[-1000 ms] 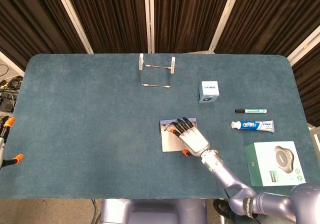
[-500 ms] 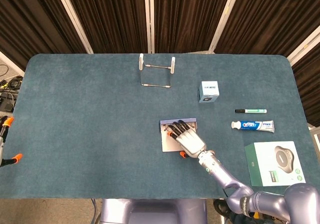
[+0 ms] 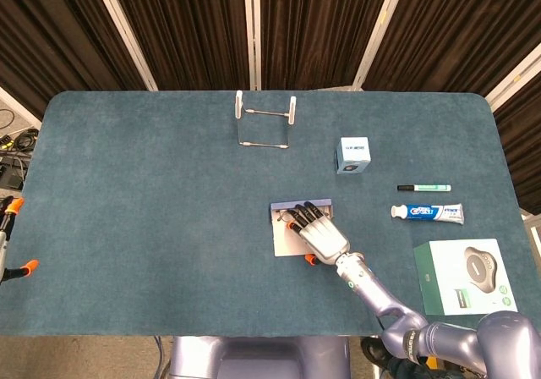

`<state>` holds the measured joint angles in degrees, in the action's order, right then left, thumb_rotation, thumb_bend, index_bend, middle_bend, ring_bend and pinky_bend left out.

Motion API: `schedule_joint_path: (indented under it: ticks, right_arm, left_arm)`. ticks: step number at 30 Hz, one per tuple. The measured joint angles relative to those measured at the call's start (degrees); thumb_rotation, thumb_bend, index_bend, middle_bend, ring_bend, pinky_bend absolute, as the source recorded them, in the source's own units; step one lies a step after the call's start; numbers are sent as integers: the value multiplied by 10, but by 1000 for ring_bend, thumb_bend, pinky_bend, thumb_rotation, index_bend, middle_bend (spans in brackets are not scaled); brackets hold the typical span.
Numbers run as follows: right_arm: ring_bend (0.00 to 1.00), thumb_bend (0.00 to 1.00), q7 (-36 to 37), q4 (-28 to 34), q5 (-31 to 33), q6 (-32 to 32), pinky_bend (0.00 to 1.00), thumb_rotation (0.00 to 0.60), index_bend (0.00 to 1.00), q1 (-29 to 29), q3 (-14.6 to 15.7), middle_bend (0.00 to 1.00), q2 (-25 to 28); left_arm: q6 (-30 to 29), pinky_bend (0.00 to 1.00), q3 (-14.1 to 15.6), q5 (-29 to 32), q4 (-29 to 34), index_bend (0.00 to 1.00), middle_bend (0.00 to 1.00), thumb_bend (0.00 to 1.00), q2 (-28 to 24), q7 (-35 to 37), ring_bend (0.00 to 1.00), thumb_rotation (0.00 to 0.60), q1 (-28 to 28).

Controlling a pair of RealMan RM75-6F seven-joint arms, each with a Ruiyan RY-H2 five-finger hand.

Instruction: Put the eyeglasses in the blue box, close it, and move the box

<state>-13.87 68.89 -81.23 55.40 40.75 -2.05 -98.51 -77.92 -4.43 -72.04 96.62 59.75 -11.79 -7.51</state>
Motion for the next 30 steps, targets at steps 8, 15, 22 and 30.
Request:
schedule_joint_path:
  ticks: [8, 15, 22, 30]
  right_arm:
    - [0, 163, 0, -2, -8, -2, 0, 600, 290, -2, 4, 82, 0]
    - [0, 334, 5, -12, -9, -2, 0, 600, 329, -5, 0, 90, -5]
    - [0, 397, 10, -7, -13, 1, 0, 600, 363, -5, -2, 103, -2]
    - [0, 415, 14, -10, -13, 0, 0, 600, 374, -6, -6, 111, -3]
  left_arm:
    - [1, 0, 0, 2, 0, 0, 0, 0, 1, -3, 0, 600, -1]
    - [0, 0, 0, 1, 0, 0, 0, 0, 1, -1, 0, 600, -1]
    - [2, 0, 1, 1, 0, 0, 0, 0, 1, -1, 0, 600, -1]
    - [-1, 0, 2, -2, 2, 0, 0, 0, 0, -3, 0, 600, -1]
